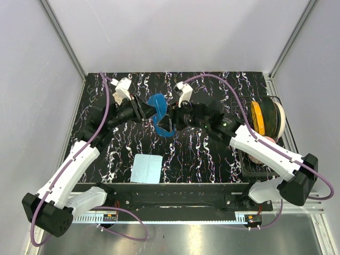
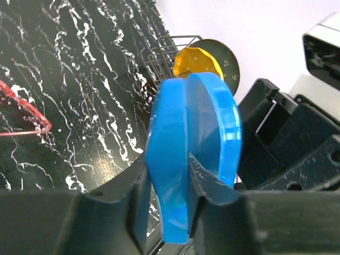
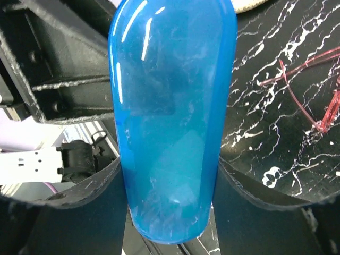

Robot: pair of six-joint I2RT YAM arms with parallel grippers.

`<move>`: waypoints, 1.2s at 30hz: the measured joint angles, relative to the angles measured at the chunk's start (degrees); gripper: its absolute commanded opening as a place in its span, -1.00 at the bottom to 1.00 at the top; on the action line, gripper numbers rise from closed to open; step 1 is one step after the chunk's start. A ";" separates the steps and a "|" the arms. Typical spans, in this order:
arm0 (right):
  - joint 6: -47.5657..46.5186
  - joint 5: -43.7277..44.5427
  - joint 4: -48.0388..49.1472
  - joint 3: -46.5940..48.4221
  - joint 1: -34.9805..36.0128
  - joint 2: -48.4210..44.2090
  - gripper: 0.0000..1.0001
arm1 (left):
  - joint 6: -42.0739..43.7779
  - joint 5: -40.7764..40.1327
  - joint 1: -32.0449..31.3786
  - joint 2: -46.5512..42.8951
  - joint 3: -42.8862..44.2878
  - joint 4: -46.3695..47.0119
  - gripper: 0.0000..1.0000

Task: Organize the sunglasses
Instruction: Open the sunglasses case.

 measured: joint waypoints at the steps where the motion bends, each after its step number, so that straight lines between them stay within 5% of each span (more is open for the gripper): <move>1: -0.17 0.13 -0.33 0.02 0.00 0.39 -1.00 | -0.02 -0.72 -0.17 0.17 0.02 -0.63 -0.72; 7: -0.09 1.97 -2.56 0.39 0.28 1.68 -0.90 | 0.85 -2.97 -0.68 2.03 0.66 -4.37 -1.00; 10: 0.68 3.96 -3.08 0.39 0.50 1.90 -0.39 | 1.38 -3.28 -0.94 2.89 1.22 -5.73 -1.00; 14: 1.95 7.43 -3.50 0.20 0.87 1.95 0.04 | 1.42 -3.41 -0.98 3.80 1.31 -6.58 -1.00; 22: 4.59 12.90 -1.99 -2.91 1.75 1.95 0.15 | 1.44 -4.52 -1.14 6.16 1.31 -8.81 -1.00; 31: 6.95 21.14 -3.17 -7.23 1.53 0.11 0.75 | 2.45 -8.28 -0.35 8.48 1.31 -10.86 -1.00; 36: 6.91 25.11 -3.89 -9.81 0.72 -0.76 0.78 | 2.71 -8.70 -0.20 10.01 1.31 -11.54 -1.00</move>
